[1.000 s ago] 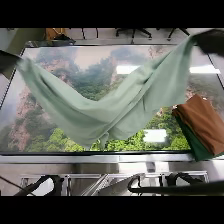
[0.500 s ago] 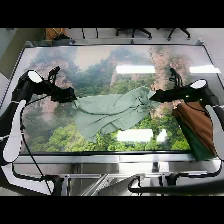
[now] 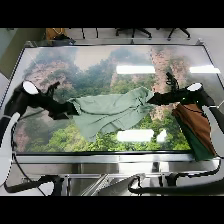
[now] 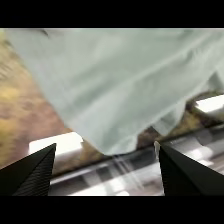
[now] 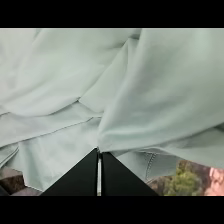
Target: Fold the shirts.
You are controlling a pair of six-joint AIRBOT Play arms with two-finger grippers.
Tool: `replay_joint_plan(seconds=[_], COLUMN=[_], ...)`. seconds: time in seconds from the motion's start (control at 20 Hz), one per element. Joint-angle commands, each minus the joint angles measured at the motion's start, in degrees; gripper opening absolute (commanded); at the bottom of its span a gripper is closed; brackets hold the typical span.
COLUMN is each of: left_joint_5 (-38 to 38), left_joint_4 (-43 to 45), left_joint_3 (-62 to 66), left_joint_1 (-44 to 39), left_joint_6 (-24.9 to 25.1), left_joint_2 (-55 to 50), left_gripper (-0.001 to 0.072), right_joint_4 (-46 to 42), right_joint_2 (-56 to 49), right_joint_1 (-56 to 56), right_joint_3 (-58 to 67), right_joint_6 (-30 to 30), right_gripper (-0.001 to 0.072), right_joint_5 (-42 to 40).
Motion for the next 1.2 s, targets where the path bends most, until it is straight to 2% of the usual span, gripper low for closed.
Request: replay_joint_plan(seconds=[0.0,0.15,0.35,0.5,0.55,0.75,0.8,0.95,1.15], left_joint_5=[13.4,26.9,35.3,38.4,39.5,42.6,41.8,35.2,27.9], left_joint_4=[-11.2,-17.7,-22.0,-22.2,-22.1,-22.0,-22.0,-21.9,-22.0], left_joint_3=[-20.8,-31.6,-39.1,-39.4,-39.1,-34.9,-32.5,-22.8,-6.3], left_joint_1=[-3.4,-6.1,-8.7,-10.1,-10.7,-13.0,-13.0,-11.0,-3.8], left_joint_6=[1.0,0.8,0.6,0.0,-0.3,-0.1,0.8,3.6,4.3], left_joint_2=[9.7,12.5,12.6,12.6,12.5,8.1,6.3,5.8,17.2], left_gripper=[0.0702,0.0702,0.0702,0.0701,0.0640,0.0069,0.0012,0.0011,0.0011], right_joint_4=[0.8,0.9,1.0,1.1,1.6,5.3,5.6,5.5,8.4], right_joint_2=[-0.1,0.0,0.0,0.0,0.0,0.0,0.2,2.9,14.1], right_joint_1=[0.1,0.1,0.1,0.1,0.1,0.0,0.0,-0.3,-2.8], right_joint_3=[0.0,0.0,0.0,0.0,0.0,0.0,0.0,0.0,3.1], right_joint_6=[-1.6,-2.8,-4.4,-4.8,-5.5,-7.4,-7.4,-7.3,-7.3], right_gripper=[0.0017,0.0017,0.0017,0.0017,0.0017,0.0017,0.0017,0.0017,0.0016], right_joint_5=[0.1,0.5,0.7,0.7,0.7,0.7,0.8,0.8,1.2])
